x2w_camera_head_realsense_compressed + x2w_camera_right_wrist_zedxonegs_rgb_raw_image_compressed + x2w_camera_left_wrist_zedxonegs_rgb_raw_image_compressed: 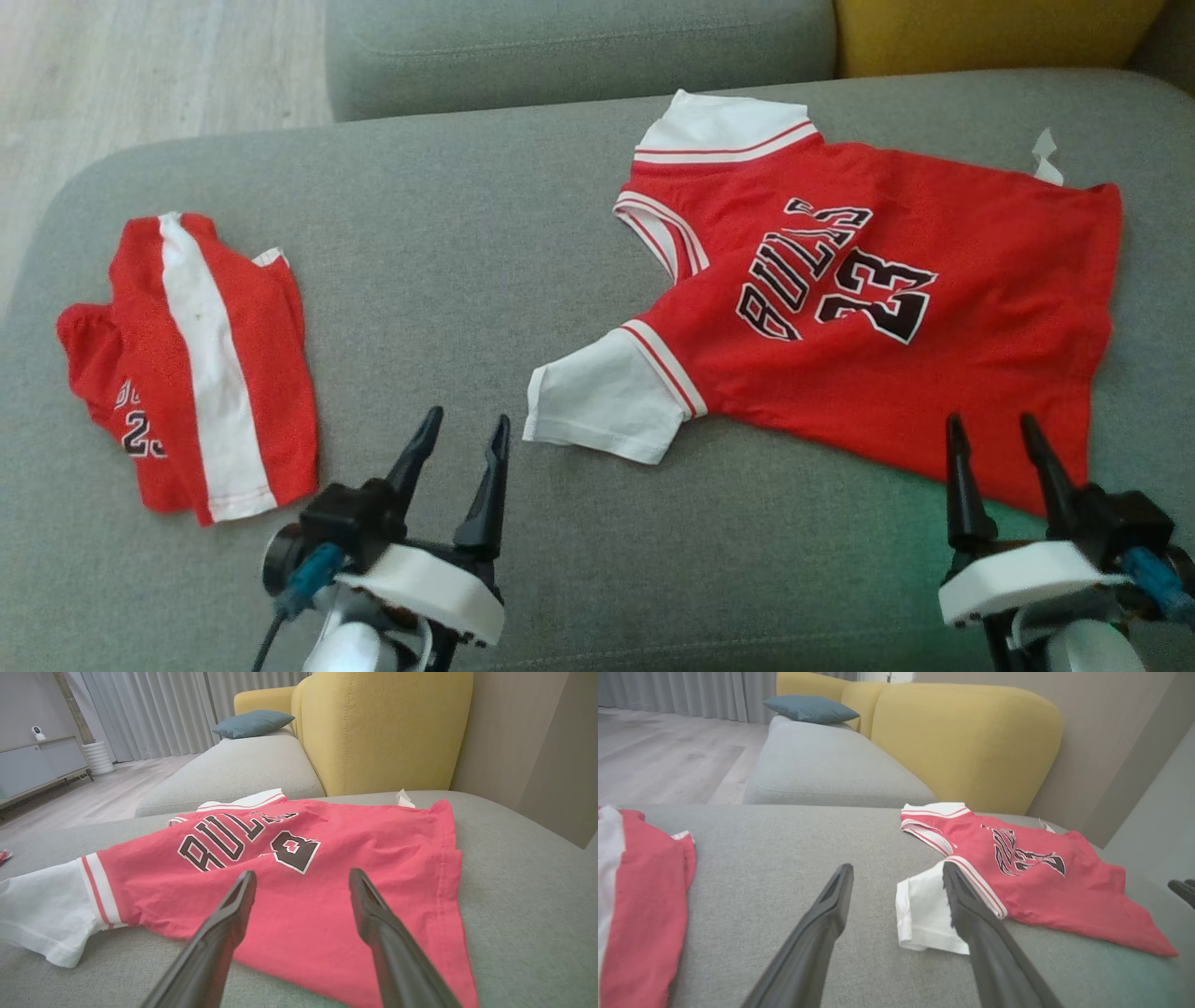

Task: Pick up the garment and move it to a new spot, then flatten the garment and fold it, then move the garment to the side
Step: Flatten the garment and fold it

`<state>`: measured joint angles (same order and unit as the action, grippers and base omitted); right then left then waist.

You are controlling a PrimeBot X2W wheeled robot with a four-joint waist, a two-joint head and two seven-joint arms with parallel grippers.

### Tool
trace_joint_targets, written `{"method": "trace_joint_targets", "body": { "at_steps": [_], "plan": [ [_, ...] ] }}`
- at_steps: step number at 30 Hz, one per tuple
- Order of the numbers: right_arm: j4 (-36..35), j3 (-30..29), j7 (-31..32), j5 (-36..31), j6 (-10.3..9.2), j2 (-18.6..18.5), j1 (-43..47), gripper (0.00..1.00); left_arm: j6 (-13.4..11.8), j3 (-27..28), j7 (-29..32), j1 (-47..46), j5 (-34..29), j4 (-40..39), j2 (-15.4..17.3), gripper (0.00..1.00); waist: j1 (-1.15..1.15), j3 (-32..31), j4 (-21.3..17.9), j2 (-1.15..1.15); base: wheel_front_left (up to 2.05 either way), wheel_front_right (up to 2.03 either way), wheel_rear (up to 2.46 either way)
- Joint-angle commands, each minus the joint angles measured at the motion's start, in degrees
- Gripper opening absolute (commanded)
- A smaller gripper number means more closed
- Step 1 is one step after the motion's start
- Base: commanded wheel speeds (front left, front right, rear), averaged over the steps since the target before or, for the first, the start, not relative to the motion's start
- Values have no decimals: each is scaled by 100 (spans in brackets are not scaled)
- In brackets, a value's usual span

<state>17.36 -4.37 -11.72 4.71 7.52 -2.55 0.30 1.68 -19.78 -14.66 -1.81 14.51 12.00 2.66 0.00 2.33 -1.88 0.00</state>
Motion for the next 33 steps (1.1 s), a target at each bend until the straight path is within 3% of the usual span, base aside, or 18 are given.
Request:
{"method": "trace_joint_targets", "body": {
  "at_steps": [1,11,25,26,27,28,33],
  "plan": [
    [-185,124,-93,32,-3,-33,-341,100,106,91,-34,-396,-75,62,21,100,0,52,-38,0,0,0,0],
    [-61,184,-178,95,-3,-33,-483,100,424,-207,53,-1101,36,1448,34,100,0,288,-282,0,0,0,0],
    [30,193,-253,112,-3,-33,-621,100,501,-382,58,-1694,131,2352,62,100,0,498,-457,0,0,0,0],
    [39,189,-257,112,-3,-33,-628,100,509,-400,63,-1715,167,2391,60,95,0,506,-463,0,0,0,0],
    [49,182,-261,112,-3,-33,-635,100,517,-423,72,-1734,207,2426,57,27,0,512,-467,0,0,0,0],
    [58,172,-265,110,-3,-33,-642,100,527,-450,75,-1750,252,2447,55,0,0,516,-471,0,0,0,0],
    [103,80,-279,90,-3,-33,-669,100,557,-529,42,-1769,479,2379,50,0,0,506,-468,0,0,0,0]
  ]
}}
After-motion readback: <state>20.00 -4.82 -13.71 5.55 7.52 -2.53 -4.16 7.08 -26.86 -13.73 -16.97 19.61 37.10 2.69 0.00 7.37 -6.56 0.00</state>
